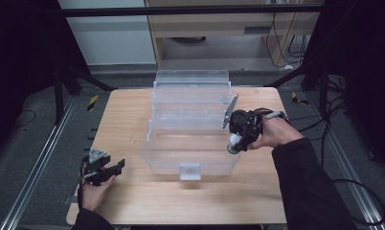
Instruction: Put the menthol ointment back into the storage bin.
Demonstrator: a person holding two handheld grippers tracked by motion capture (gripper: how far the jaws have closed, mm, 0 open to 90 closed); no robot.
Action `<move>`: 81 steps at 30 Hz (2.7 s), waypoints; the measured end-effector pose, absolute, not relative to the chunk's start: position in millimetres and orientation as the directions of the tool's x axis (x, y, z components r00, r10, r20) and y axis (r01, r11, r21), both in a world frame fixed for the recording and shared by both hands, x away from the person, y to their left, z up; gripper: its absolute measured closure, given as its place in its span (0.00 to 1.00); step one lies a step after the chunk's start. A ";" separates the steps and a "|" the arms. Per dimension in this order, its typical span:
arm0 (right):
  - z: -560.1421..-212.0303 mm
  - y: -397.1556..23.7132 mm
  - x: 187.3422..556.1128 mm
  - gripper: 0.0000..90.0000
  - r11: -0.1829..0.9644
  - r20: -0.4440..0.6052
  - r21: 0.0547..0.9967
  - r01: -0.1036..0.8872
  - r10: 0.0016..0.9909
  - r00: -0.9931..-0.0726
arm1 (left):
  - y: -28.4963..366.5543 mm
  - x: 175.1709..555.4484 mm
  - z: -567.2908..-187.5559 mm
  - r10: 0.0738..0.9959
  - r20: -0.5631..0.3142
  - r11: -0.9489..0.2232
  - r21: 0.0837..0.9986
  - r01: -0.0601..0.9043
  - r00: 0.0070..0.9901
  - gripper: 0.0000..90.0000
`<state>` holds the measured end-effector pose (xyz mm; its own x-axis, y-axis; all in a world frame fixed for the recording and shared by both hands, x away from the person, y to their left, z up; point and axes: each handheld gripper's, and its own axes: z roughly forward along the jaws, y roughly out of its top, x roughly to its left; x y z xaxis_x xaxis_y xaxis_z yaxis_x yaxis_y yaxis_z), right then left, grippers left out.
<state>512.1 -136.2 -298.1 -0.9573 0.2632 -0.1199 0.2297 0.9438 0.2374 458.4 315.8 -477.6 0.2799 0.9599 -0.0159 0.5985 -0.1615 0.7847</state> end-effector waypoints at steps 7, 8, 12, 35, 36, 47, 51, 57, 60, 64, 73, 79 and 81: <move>-307.3 -129.2 520.9 0.56 0.945 -0.114 0.233 0.231 0.262 -0.958 | 316.4 458.4 -477.3 0.960 -0.017 -0.159 0.787 0.596 0.279 0.41; -308.4 -128.1 521.5 0.56 0.944 -0.113 0.232 0.233 0.264 -0.958 | 316.3 458.3 -477.2 0.960 -0.017 -0.159 0.787 0.597 0.278 0.41; -315.0 -124.9 525.0 0.56 0.948 -0.110 0.226 0.224 0.253 -0.961 | 316.4 458.2 -477.0 0.960 -0.017 -0.159 0.787 0.596 0.279 0.41; -352.1 -128.6 533.6 0.56 0.945 -0.070 0.207 0.253 0.272 -0.960 | 316.7 458.6 -477.3 0.961 -0.016 -0.159 0.787 0.597 0.277 0.41; -354.2 -129.2 534.3 0.56 0.945 -0.068 0.207 0.254 0.273 -0.960 | 316.8 458.6 -477.2 0.961 -0.015 -0.160 0.787 0.597 0.277 0.41; -363.8 -129.4 535.6 0.56 0.943 -0.062 0.207 0.260 0.278 -0.959 | 316.6 458.6 -477.3 0.961 -0.015 -0.160 0.786 0.597 0.277 0.41; -366.5 -130.2 536.0 0.56 0.943 -0.061 0.207 0.259 0.277 -0.959 | 316.8 458.8 -477.4 0.961 -0.015 -0.160 0.786 0.597 0.278 0.41; -372.9 -131.5 536.8 0.56 0.943 -0.053 0.199 0.267 0.283 -0.958 | 316.7 458.8 -477.6 0.961 -0.015 -0.160 0.786 0.597 0.278 0.41; -375.1 -131.8 537.4 0.56 0.943 -0.053 0.196 0.270 0.285 -0.957 | 316.8 458.8 -477.5 0.961 -0.015 -0.160 0.786 0.597 0.277 0.41; -377.0 -132.3 537.9 0.56 0.941 -0.050 0.196 0.275 0.290 -0.956 | 316.8 459.0 -477.7 0.961 -0.015 -0.160 0.785 0.598 0.277 0.41; -382.4 -133.2 538.7 0.56 0.941 -0.042 0.194 0.279 0.292 -0.956 | 316.8 459.1 -477.9 0.961 -0.014 -0.160 0.786 0.598 0.276 0.41; -384.9 -132.8 538.8 0.56 0.942 -0.039 0.192 0.277 0.289 -0.957 | 316.8 459.0 -477.8 0.961 -0.014 -0.160 0.786 0.598 0.276 0.41; -386.0 -132.7 538.8 0.56 0.941 -0.037 0.194 0.279 0.291 -0.956 | 316.8 459.0 -477.8 0.961 -0.014 -0.160 0.786 0.597 0.276 0.41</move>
